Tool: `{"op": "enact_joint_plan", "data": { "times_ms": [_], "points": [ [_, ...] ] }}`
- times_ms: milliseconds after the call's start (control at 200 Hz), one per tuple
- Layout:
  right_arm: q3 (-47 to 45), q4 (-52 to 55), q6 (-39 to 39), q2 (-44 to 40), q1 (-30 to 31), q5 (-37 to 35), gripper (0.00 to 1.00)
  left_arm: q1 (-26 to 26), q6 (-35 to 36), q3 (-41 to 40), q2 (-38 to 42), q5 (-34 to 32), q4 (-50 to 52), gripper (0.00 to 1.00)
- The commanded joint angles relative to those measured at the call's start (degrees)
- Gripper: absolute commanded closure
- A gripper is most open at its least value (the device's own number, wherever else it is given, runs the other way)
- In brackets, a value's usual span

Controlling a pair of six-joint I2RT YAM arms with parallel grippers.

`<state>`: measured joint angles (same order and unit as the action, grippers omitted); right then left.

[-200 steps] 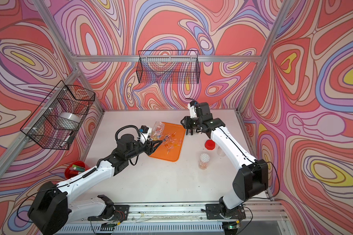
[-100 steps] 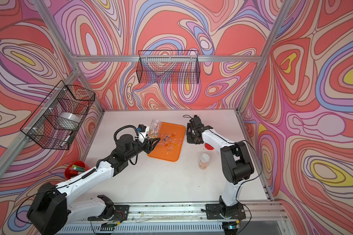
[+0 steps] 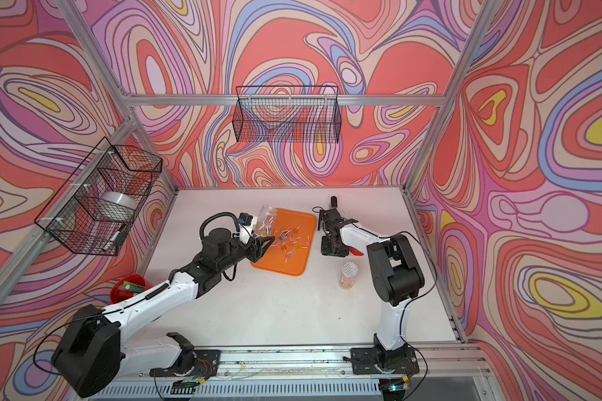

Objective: Pour the candies out of the jar
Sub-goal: 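Place the lid at the center of the board, then pour the candies out of the jar onto the tray.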

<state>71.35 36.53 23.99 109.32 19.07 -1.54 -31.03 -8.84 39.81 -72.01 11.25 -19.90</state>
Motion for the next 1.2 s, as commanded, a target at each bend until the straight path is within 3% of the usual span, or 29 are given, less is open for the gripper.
{"op": "enact_joint_plan", "data": {
  "times_ms": [0,125,316,331,351,601,906,1197],
  "points": [
    [2.2,1.7,0.8,2.0,-0.2,-0.7,0.48,0.3,-0.3,2.5,-0.2,-0.6,-0.8,1.00],
    [3.6,2.7,0.9,2.4,-0.2,-1.6,0.27,0.3,-0.2,2.6,-0.2,-0.8,-0.6,1.00],
    [6.5,4.1,1.0,0.1,-0.2,-3.7,0.11,0.3,0.1,2.7,-0.5,-0.9,-0.5,1.00],
    [6.8,4.3,1.0,-0.1,-0.2,-3.9,0.04,0.3,0.2,2.7,-0.5,-0.9,-0.4,1.00],
    [7.3,4.7,1.0,-0.6,-0.2,-4.1,0.02,0.3,0.3,2.8,-0.6,-1.0,-0.4,1.00],
    [11.0,5.7,-0.7,-10.2,-0.2,-4.8,0.02,0.9,5.2,4.8,-2.2,1.0,3.0,1.00],
    [4.4,-1.6,0.1,-22.5,-0.2,-1.4,0.02,5.4,16.2,9.2,-7.9,9.5,7.7,1.00],
    [0.0,-5.8,0.7,-27.5,-0.2,-0.5,0.02,7.4,31.0,19.5,-17.4,8.6,19.3,1.00]
  ]
}}
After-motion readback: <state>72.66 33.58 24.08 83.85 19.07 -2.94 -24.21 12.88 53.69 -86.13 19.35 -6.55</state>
